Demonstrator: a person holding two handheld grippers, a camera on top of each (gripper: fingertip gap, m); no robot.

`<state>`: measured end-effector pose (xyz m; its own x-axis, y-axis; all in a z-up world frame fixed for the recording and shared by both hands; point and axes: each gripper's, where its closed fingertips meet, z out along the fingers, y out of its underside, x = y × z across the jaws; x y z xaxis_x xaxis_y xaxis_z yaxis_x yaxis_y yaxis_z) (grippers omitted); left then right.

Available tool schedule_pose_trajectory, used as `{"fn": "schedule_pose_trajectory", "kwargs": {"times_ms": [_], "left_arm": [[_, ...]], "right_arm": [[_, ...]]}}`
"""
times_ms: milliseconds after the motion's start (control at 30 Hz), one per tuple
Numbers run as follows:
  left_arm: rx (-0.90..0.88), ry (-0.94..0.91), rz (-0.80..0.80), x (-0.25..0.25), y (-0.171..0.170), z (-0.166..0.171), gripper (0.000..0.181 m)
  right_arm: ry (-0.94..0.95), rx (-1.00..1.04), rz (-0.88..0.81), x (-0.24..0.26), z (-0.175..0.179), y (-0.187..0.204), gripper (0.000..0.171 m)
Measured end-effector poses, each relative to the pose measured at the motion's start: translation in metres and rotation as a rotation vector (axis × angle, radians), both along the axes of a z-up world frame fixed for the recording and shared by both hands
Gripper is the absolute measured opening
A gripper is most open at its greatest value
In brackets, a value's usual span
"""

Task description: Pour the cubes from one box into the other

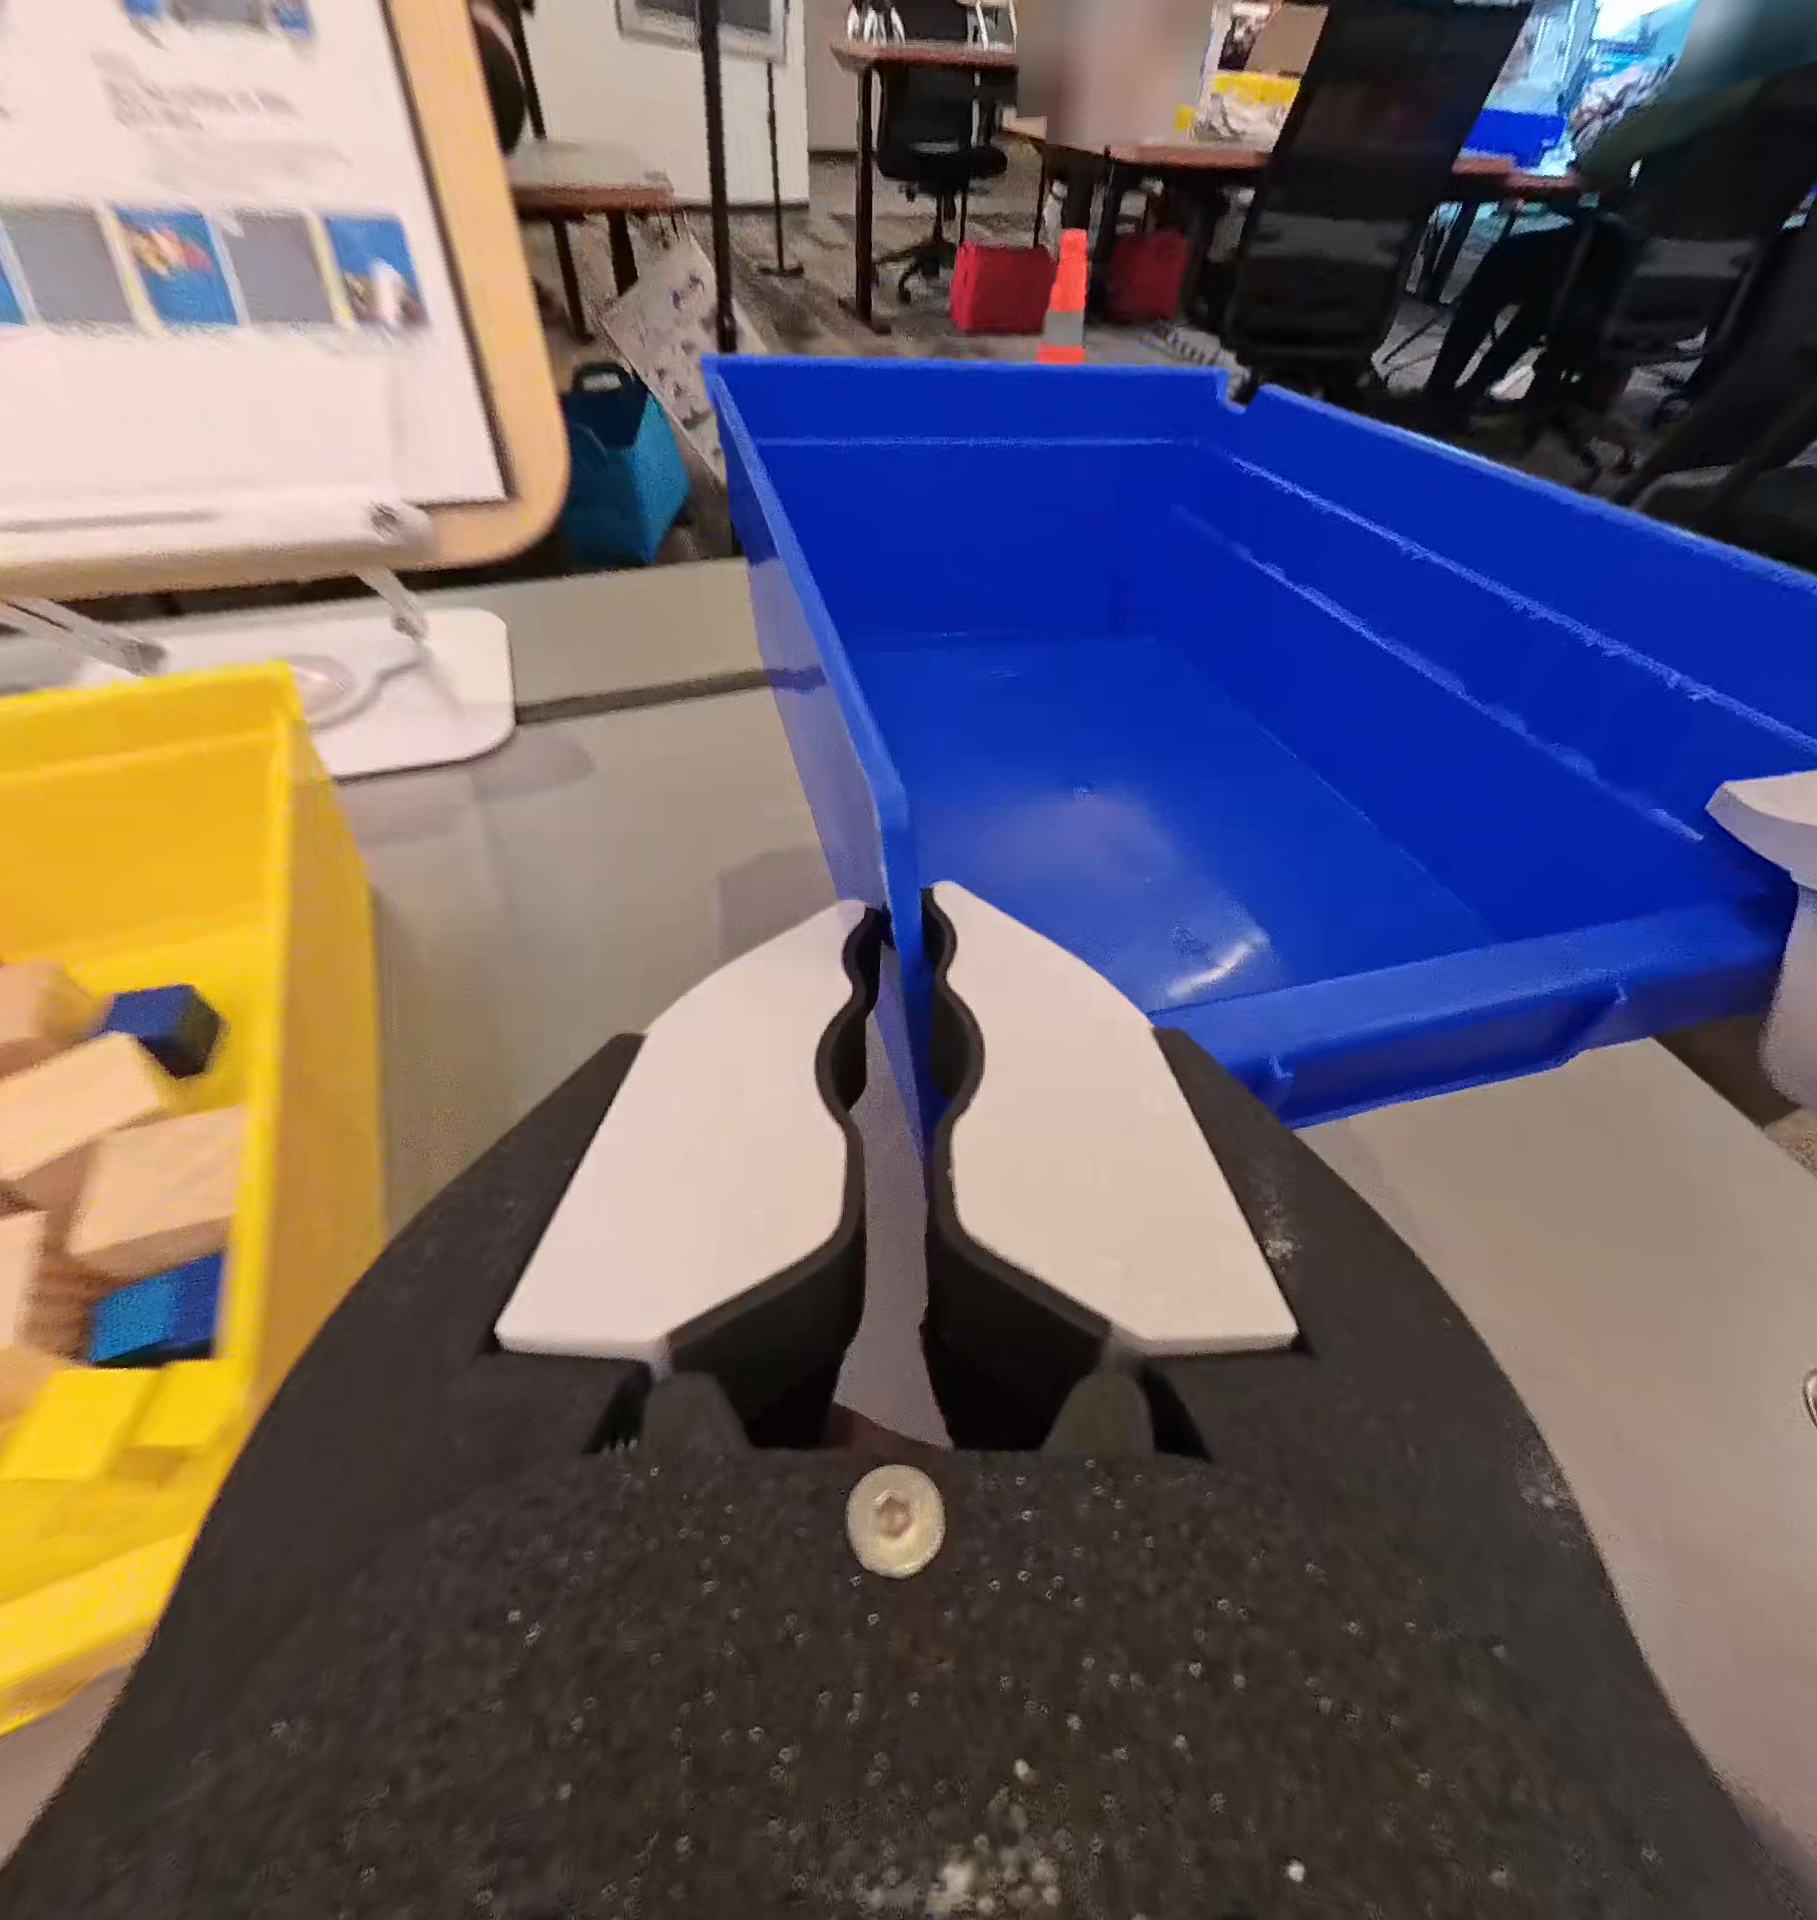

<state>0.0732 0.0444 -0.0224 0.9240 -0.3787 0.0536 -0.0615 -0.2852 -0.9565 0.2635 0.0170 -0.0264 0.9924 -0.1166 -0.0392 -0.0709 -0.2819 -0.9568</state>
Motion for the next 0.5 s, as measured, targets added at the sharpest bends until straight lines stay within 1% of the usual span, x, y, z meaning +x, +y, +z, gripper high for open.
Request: {"fn": "schedule_pose_trajectory", "kwargs": {"times_ms": [100, 200, 300, 367, 400, 433, 467, 500], "left_arm": [[-0.029, 0.005, 0.015, 0.013, 0.008, -0.033, 0.006], [-0.024, 0.021, 0.047, 0.012, 0.011, -0.057, 0.005], [-0.047, 0.021, 0.045, 0.010, 0.011, -0.075, 0.006], [-0.062, -0.003, 0.046, 0.008, 0.010, -0.081, 0.006], [-0.106, -0.024, 0.038, 0.009, 0.007, -0.087, 0.007], [-0.160, -0.043, 0.010, 0.013, 0.002, -0.094, 0.010], [-0.213, -0.059, -0.036, 0.020, -0.004, -0.101, 0.018], [-0.249, -0.069, -0.077, 0.024, -0.010, -0.107, 0.023]], "right_arm": [[-0.017, -0.010, 0.023, 0.012, -0.032, 0.006, 0.002], [-0.021, -0.025, 0.041, 0.012, -0.057, 0.014, 0.002], [-0.026, -0.053, 0.062, 0.011, -0.070, 0.020, 0.002], [-0.030, -0.077, 0.074, 0.009, -0.076, 0.019, 0.002], [-0.046, -0.128, 0.086, 0.009, -0.084, 0.016, 0.004], [-0.048, -0.173, 0.113, 0.006, -0.093, 0.013, 0.015], [-0.029, -0.208, 0.120, 0.005, -0.102, 0.011, 0.026], [0.004, -0.257, 0.093, 0.008, -0.114, 0.009, 0.031]]}}
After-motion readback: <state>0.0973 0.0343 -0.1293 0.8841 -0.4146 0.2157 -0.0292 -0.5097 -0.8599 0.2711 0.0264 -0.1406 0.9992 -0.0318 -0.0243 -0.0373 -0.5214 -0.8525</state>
